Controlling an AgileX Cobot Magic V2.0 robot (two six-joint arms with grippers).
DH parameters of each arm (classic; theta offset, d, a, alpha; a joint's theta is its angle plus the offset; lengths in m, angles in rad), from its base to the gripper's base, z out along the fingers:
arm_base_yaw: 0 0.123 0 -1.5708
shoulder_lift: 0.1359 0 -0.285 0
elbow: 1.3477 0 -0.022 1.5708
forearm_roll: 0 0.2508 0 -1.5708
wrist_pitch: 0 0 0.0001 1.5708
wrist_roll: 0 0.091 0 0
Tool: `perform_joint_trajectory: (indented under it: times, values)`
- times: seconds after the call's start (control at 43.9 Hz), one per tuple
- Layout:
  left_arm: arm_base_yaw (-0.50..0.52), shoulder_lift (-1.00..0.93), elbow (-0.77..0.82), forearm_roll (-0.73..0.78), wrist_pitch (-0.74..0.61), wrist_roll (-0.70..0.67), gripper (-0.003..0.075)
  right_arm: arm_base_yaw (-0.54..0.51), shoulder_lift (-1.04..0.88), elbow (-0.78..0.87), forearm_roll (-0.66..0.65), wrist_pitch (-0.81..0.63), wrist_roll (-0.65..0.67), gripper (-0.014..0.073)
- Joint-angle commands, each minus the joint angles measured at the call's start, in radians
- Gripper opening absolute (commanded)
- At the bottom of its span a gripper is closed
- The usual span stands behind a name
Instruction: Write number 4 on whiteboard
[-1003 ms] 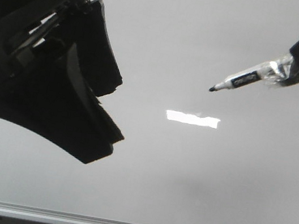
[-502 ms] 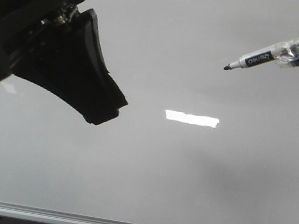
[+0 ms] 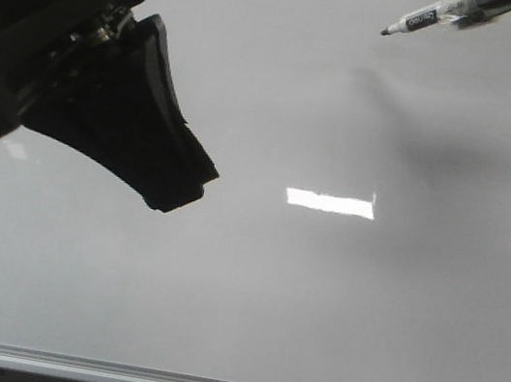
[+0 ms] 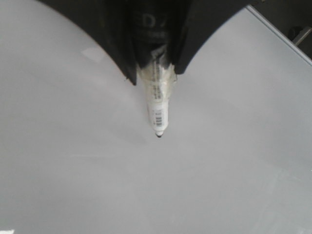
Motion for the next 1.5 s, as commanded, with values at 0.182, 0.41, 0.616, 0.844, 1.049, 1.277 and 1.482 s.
perform_joint_trajectory:
  times: [0.182, 0.41, 0.616, 0.844, 1.049, 1.277, 1.482]
  values:
    - [-0.008, -0.032, -0.033, -0.038, -0.032, -0.01, -0.002, -0.008, 0.045, -0.062, 0.035, -0.037, 0.001, -0.0062]
    - [-0.008, -0.032, -0.033, -0.038, -0.032, -0.01, -0.002, 0.048, 0.08, -0.028, 0.009, -0.014, 0.001, -0.0062]
    - [-0.008, -0.032, -0.033, -0.038, -0.032, -0.01, -0.002, 0.113, 0.127, 0.005, 0.009, -0.046, 0.001, -0.0062]
    - [-0.008, -0.032, -0.033, -0.038, -0.032, -0.01, -0.002, 0.125, 0.135, 0.006, 0.01, -0.083, 0.001, -0.0062]
    - [-0.008, -0.032, -0.033, -0.038, -0.032, -0.01, -0.002, 0.118, 0.132, 0.006, 0.01, -0.098, 0.001, -0.0062]
    - [-0.008, -0.032, -0.033, -0.038, -0.032, -0.01, -0.002, -0.004, 0.099, 0.012, 0.006, -0.066, 0.03, -0.0062]
    - [-0.008, -0.026, -0.033, -0.038, -0.032, -0.01, -0.002, -0.155, 0.027, 0.051, -0.014, 0.029, 0.03, -0.0062]
